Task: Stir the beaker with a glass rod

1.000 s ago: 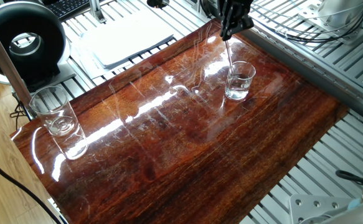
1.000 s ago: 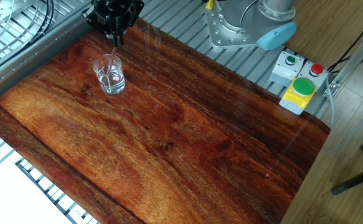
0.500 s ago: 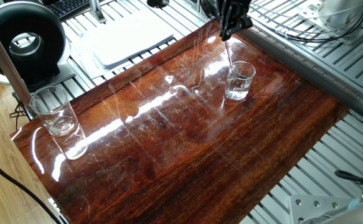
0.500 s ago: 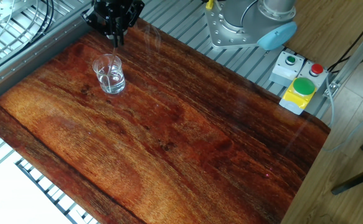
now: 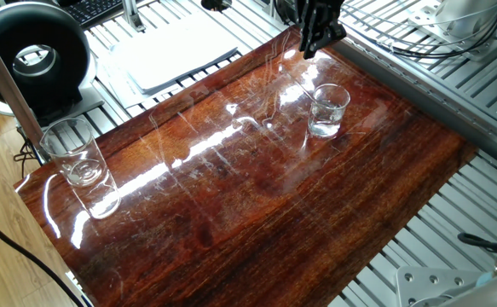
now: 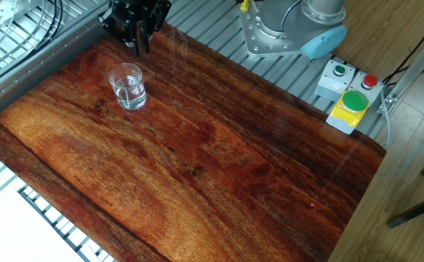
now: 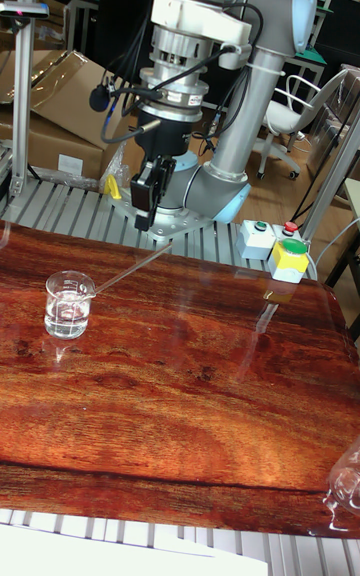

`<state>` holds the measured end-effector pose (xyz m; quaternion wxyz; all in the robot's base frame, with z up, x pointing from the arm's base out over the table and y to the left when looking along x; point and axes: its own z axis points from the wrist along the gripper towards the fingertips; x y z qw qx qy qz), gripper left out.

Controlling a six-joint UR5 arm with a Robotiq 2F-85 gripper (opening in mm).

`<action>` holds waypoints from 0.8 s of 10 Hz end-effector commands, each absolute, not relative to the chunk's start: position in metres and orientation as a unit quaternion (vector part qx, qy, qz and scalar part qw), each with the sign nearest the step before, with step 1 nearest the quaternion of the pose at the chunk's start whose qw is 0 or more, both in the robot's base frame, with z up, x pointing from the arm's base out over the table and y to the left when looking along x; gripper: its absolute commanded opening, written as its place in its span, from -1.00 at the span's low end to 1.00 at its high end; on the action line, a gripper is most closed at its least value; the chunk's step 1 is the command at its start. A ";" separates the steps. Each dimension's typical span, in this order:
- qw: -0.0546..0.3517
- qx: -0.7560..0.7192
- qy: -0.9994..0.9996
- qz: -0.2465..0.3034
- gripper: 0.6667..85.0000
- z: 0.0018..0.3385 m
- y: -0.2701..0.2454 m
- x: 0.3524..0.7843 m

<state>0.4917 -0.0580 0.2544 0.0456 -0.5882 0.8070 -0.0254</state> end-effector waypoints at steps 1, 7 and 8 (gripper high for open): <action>0.050 -0.590 0.805 -0.021 -0.45 0.256 -0.055 0.492; 0.032 -0.176 0.981 0.075 -0.99 0.304 0.016 0.460; 0.039 -0.110 0.991 0.073 -0.99 0.308 0.023 0.465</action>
